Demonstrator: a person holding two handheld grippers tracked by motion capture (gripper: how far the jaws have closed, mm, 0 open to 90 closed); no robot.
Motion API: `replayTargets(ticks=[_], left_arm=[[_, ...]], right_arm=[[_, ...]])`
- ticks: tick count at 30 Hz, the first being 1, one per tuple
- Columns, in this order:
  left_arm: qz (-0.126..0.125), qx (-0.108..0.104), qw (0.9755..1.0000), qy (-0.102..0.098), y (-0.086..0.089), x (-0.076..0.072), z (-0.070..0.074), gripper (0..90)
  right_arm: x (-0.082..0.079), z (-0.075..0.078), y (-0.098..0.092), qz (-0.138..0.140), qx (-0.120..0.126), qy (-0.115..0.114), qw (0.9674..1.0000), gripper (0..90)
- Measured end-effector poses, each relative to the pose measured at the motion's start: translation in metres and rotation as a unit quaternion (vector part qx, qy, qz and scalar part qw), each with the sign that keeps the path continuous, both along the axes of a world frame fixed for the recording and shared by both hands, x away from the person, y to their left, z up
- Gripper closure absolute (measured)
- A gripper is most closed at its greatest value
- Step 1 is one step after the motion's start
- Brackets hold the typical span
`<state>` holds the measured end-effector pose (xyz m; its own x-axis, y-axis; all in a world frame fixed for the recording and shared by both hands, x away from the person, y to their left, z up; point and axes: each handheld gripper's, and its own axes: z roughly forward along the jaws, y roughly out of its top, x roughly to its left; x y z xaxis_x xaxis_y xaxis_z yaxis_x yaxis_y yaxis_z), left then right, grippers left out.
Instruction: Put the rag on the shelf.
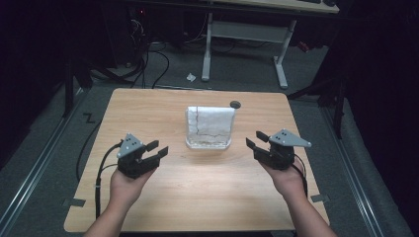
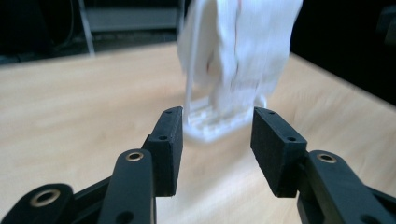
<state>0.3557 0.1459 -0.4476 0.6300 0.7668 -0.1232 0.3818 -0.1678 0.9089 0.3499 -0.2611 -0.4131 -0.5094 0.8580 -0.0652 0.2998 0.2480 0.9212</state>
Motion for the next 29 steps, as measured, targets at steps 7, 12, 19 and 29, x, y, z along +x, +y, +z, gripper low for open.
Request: replayTargets(ticks=[7,12,19,29], left_arm=[[-0.02,0.025,0.9985,0.045,-0.009,-0.008,-0.047,52.9],[-0.042,0.038,0.9959,0.071,-0.019,-0.013,-0.07,51.6],[-0.087,0.082,0.9901,0.073,-0.037,-0.032,-0.088,49.4],[-0.075,0.05,0.9923,0.084,-0.029,-0.019,-0.089,44.8]], right_arm=[[-0.01,-0.041,0.016,0.014,-0.012,0.033,0.9993,49.3],[-0.016,-0.069,0.033,0.025,-0.015,0.063,0.9976,48.4],[-0.028,-0.102,0.053,0.028,-0.042,0.088,0.9949,46.5],[-0.028,-0.117,0.033,0.017,-0.016,0.113,0.9933,43.6]])
